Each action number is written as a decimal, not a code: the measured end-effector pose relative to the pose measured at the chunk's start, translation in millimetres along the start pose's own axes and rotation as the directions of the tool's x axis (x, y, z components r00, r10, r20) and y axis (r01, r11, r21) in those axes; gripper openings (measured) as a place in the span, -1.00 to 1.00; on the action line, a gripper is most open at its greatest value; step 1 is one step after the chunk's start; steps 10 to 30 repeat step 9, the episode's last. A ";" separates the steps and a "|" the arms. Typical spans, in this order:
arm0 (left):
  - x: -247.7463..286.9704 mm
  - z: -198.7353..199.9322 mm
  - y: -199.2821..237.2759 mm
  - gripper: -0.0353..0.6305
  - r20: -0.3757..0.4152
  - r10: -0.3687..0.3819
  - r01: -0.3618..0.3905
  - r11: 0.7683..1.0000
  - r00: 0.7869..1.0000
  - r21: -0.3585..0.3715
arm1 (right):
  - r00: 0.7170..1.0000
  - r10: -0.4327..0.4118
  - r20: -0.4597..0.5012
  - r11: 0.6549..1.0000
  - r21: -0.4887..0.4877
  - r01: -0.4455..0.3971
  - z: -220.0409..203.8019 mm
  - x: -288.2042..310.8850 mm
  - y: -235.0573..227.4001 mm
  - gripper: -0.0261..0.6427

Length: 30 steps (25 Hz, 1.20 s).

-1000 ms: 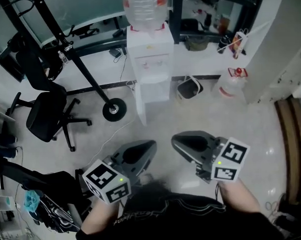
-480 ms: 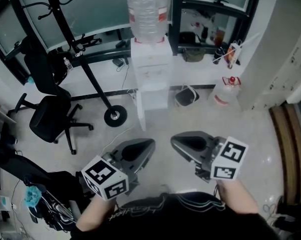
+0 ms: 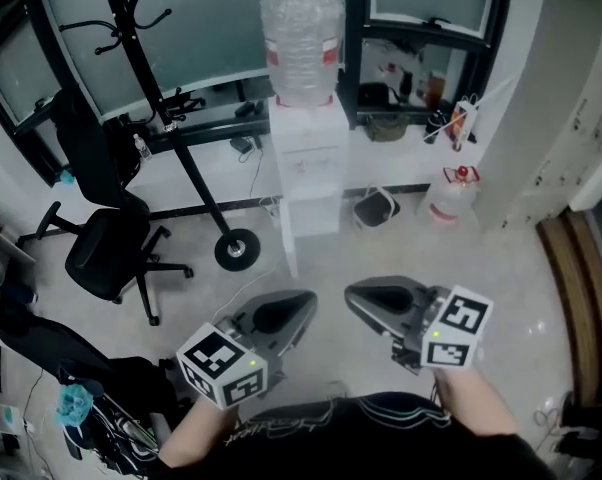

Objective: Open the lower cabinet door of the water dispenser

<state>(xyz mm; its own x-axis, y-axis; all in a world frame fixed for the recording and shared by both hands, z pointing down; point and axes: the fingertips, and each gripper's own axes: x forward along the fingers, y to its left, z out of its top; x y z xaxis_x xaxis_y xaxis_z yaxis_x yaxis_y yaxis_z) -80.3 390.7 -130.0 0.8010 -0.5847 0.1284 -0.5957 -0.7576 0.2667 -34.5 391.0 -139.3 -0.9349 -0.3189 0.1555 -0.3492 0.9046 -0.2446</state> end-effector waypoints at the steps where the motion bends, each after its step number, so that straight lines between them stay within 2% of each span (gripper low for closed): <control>1: -2.2 0.7 1.8 -0.89 0.002 0.003 -0.003 1.000 1.000 -0.005 | 1.000 -0.002 0.002 1.000 -0.006 0.002 1.6 1.7 1.3 -0.88; 9: -24.3 0.3 -7.1 -0.89 0.009 -0.019 0.020 1.000 1.000 -0.020 | 1.000 -0.013 0.002 1.000 0.000 0.013 1.3 12.5 26.8 -0.88; 30: -24.3 0.3 -7.1 -0.89 0.009 -0.019 0.020 1.000 1.000 -0.020 | 1.000 -0.013 0.002 1.000 0.000 0.013 1.3 12.5 26.8 -0.88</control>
